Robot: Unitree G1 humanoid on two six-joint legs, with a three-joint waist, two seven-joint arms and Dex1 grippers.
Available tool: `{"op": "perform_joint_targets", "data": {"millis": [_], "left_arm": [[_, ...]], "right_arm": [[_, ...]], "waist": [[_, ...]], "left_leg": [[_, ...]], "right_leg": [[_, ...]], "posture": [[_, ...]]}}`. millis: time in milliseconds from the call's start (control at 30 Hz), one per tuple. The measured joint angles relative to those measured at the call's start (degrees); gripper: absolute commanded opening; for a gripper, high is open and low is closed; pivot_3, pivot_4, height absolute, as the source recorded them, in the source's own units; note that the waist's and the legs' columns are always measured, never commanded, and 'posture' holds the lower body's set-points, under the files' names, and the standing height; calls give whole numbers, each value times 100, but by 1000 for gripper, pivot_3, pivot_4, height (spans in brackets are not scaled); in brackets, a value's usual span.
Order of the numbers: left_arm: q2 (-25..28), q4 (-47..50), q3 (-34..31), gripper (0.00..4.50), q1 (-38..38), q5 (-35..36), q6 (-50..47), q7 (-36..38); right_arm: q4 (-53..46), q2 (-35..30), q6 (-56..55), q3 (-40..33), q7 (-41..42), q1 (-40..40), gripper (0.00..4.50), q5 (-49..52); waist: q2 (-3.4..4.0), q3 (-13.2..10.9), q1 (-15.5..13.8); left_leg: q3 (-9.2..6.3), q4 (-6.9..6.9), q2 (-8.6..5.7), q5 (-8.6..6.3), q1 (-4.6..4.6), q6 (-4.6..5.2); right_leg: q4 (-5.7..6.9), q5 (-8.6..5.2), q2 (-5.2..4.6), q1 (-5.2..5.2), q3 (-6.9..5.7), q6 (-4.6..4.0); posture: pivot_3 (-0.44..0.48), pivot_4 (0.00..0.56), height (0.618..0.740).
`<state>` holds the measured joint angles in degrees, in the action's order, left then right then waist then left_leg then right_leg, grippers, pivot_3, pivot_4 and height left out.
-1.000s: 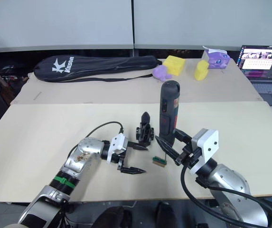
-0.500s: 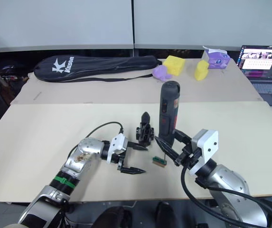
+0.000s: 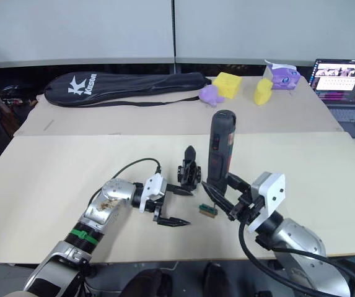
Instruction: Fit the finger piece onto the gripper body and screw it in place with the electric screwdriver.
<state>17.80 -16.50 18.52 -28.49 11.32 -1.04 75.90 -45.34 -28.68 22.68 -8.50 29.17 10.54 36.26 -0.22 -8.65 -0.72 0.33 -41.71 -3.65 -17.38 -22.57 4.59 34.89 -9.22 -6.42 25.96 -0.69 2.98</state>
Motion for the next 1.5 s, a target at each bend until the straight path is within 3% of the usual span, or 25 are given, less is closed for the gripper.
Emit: {"op": "perform_joint_targets", "data": {"millis": [1500], "left_arm": [[-168, -422, 31, 4500, 139, -98, 470, -145]], "right_arm": [[-128, 213, -19, 75, -318, -105, 1928, -575]], "waist": [[0, 0, -2]], "left_leg": [[0, 0, 0, 0, 0, 0]], "right_leg": [[0, 0, 0, 0, -1, 0]], "posture": [[0, 150, 723]]}}
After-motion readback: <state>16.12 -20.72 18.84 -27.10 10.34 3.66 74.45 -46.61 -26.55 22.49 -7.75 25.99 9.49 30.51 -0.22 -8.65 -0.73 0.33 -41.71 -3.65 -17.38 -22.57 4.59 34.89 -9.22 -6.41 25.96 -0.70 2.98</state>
